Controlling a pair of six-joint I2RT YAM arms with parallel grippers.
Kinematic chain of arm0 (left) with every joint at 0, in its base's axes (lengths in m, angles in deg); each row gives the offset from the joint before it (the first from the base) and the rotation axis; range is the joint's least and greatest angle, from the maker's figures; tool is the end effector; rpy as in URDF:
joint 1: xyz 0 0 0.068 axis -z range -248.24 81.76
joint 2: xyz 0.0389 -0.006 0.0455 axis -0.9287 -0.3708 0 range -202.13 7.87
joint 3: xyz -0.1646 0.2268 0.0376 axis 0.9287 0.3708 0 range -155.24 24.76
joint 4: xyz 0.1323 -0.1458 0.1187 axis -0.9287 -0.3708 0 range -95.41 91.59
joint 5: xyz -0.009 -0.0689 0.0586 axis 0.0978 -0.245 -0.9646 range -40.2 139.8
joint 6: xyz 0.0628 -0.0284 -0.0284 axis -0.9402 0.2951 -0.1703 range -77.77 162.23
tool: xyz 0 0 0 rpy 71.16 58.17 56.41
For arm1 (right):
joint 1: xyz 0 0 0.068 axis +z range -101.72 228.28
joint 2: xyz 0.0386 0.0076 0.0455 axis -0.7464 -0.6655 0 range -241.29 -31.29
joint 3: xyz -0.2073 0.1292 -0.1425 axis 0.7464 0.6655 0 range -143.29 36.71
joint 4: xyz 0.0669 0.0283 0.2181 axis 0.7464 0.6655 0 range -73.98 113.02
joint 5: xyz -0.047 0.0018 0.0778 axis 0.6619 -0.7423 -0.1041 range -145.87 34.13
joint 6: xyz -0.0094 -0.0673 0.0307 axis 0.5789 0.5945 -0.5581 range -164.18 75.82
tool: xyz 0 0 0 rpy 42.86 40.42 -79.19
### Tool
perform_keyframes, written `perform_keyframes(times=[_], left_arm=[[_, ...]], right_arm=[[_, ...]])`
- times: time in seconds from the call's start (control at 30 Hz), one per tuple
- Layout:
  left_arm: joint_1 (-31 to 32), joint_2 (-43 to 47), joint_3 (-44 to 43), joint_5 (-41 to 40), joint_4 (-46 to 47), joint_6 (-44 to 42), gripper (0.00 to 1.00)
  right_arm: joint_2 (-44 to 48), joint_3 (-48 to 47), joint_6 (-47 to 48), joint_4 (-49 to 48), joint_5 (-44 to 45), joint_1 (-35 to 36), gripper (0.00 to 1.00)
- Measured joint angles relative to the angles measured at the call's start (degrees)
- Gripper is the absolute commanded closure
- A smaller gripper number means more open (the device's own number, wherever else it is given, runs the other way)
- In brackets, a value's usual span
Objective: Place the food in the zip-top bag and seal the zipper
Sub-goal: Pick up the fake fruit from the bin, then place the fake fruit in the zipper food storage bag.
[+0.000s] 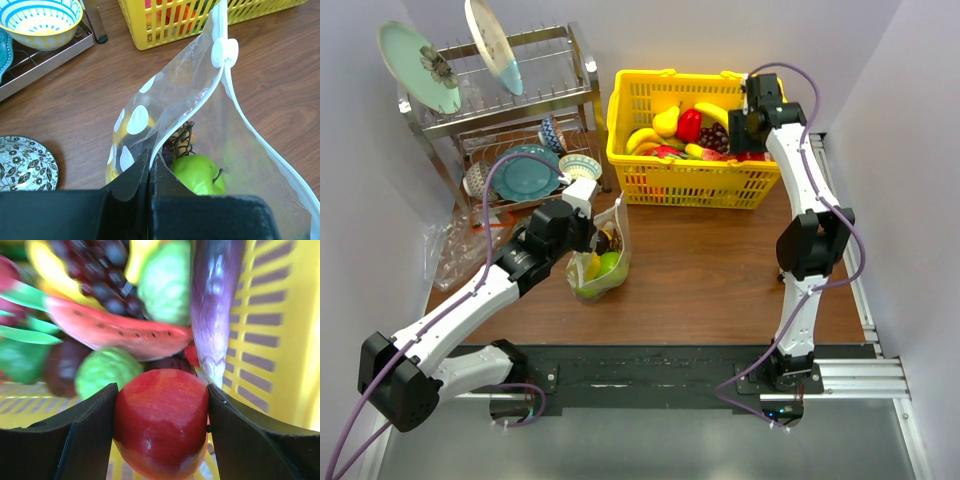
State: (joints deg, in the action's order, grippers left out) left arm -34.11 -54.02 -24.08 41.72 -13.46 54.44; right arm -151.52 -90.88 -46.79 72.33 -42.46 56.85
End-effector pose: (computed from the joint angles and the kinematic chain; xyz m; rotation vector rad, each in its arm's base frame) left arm 0.1952 -0.1216 0.3022 0.3079 2.0520 -0.3545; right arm 0.4454 0.0525 0.3354 -0.0193 2.4031 -0.1934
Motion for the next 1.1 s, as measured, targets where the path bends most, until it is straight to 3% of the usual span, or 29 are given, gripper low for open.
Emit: perform_keyframes(times=[0.27,0.47,0.6,0.9,1.1], left_arm=[[0.0,0.1,0.0,-0.1,0.0,0.0,1.0],[0.0,0.2,0.0,-0.4,0.0,0.0,1.0],[0.0,0.4,0.0,-0.5,-0.1,0.0,1.0],[0.0,2.9,0.0,-0.5,-0.5,0.0,1.0],[0.0,4.5,0.0,0.0,-0.5,0.0,1.0]], right_arm=[[11.8,-0.2,-3.8,-4.7,-14.5,0.0,0.57],[26.1,14.8,-12.2,-18.4,-33.6,1.4,0.59],[32.2,27.1,-15.8,-26.0,-42.1,6.4,0.59],[41.2,50.3,-23.0,-39.4,-47.6,23.8,0.6],[44.2,60.0,-31.1,-54.2,-46.9,30.1,0.6]])
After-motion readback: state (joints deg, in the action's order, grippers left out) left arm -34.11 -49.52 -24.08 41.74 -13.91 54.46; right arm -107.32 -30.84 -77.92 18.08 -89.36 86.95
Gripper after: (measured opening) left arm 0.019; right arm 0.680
